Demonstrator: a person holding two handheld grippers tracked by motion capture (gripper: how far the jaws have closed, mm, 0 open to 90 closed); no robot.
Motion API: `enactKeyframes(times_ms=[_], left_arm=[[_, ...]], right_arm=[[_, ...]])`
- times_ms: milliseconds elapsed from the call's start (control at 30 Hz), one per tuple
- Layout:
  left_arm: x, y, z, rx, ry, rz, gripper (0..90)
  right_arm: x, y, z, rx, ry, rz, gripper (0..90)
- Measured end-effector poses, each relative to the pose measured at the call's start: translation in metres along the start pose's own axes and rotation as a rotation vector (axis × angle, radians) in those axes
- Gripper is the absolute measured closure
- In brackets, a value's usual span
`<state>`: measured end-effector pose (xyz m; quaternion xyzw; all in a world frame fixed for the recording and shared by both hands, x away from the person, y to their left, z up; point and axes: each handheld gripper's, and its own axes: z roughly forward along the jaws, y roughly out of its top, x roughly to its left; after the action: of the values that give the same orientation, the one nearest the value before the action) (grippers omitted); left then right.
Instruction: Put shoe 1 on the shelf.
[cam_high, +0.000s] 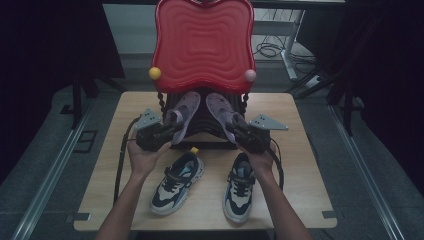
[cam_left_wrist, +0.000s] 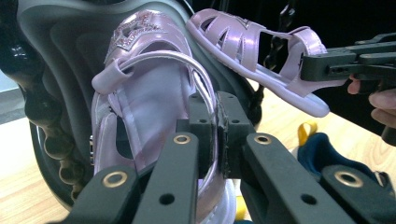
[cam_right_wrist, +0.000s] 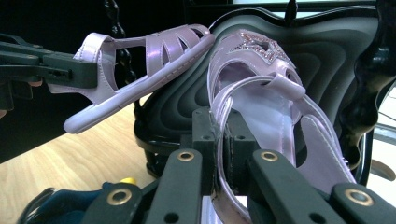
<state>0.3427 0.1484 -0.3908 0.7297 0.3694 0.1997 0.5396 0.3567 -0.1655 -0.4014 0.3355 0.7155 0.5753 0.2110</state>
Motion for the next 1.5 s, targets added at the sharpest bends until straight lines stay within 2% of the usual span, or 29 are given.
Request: enactKeyframes(times_ms=[267, 567, 900, 1200, 1233, 1300, 1500], left_arm=[[0.006, 0.002, 0.013, -0.003, 0.026, 0.014, 86.1], [0.011, 0.003, 0.028, -0.010, 0.070, 0.063, 86.0], [0.015, 0.002, 0.043, -0.007, 0.089, 0.083, 86.0], [0.016, 0.000, 0.054, -0.010, 0.123, 0.119, 85.9], [0.017, 0.000, 0.054, -0.001, 0.127, 0.136, 86.0], [0.017, -0.001, 0.057, 0.001, 0.137, 0.145, 85.9], [0.018, -0.005, 0.064, -0.005, 0.139, 0.131, 85.7]], right_arm=[[0.001, 0.005, 0.013, -0.014, -0.037, -0.004, 85.2], [0.000, 0.007, 0.034, -0.008, -0.076, -0.006, 85.2], [0.004, 0.005, 0.050, -0.018, -0.134, -0.045, 85.1], [0.001, 0.004, 0.061, -0.009, -0.174, -0.045, 85.1], [0.001, 0.004, 0.062, -0.010, -0.174, -0.051, 85.1], [0.001, 0.004, 0.064, -0.005, -0.182, -0.067, 85.1], [0.001, 0.002, 0.071, 0.014, -0.193, -0.082, 85.1]])
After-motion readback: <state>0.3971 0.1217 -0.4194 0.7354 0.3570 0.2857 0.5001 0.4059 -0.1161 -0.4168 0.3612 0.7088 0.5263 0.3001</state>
